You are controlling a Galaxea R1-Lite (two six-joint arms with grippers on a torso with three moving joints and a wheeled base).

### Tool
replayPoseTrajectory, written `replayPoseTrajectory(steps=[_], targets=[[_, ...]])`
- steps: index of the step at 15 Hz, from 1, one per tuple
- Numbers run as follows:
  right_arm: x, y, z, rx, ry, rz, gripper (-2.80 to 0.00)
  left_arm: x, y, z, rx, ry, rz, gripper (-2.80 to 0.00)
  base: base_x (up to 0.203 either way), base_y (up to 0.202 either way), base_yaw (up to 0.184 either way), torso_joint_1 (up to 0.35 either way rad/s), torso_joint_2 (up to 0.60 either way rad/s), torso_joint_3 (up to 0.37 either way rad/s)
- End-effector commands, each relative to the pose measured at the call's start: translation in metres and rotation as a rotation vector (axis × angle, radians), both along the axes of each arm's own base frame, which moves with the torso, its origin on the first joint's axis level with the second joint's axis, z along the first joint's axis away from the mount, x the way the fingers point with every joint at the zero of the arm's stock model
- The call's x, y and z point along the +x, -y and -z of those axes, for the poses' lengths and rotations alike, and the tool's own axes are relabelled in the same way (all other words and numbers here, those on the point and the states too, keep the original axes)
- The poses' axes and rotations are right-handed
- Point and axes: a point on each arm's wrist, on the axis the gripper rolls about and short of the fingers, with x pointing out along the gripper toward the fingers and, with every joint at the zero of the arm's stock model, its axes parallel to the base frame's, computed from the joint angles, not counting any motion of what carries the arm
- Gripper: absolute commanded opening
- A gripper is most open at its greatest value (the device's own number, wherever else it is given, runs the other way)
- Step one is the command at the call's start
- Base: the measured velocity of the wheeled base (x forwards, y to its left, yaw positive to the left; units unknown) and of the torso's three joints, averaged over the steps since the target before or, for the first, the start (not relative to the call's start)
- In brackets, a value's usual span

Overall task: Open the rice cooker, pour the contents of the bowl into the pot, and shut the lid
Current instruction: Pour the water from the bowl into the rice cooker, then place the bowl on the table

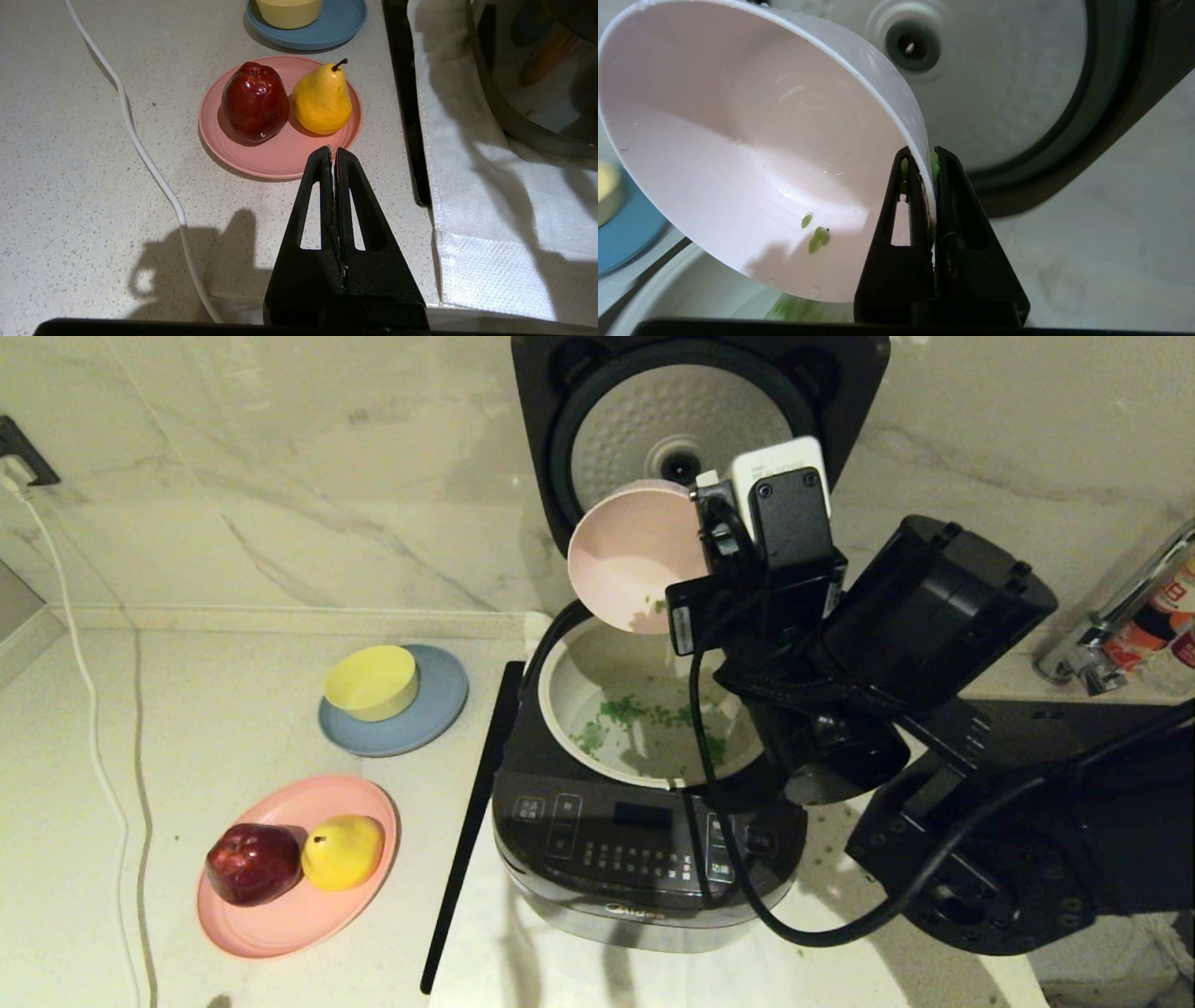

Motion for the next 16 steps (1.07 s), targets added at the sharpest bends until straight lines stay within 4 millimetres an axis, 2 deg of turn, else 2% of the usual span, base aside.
replayPoseTrajectory(steps=[1,7,10,12,14,16], targets=[[-0.021,0.021,-0.027,0.027,-0.072,-0.028,-2.80,0.001,0.000,0.003,0.001,-0.009,0.000,-2.80,0.000,0.000,0.000,0.000,0.00,0.000],[-0.055,0.061,-0.040,0.060,-0.349,-0.086,-2.80,0.001,0.000,0.003,0.001,-0.009,0.001,-2.80,0.000,0.000,0.000,0.000,0.00,0.000],[-0.079,0.088,-0.044,0.053,-0.491,-0.131,-2.80,0.001,0.000,0.003,0.001,-0.009,0.001,-2.80,0.000,0.000,0.000,0.000,0.00,0.000],[-0.097,0.109,-0.046,0.070,-0.577,-0.162,-2.80,0.001,0.000,0.003,0.001,-0.009,0.000,-2.80,0.000,0.000,0.000,0.000,0.00,0.000],[-0.118,0.138,-0.048,0.103,-0.659,-0.173,-2.80,0.001,0.000,0.003,0.001,-0.009,0.001,-2.80,0.000,0.000,0.000,0.000,0.00,0.000],[-0.129,0.166,-0.042,0.129,-0.753,-0.143,-2.80,0.001,0.000,0.003,0.001,-0.009,0.000,-2.80,0.000,0.000,0.000,0.000,0.00,0.000]])
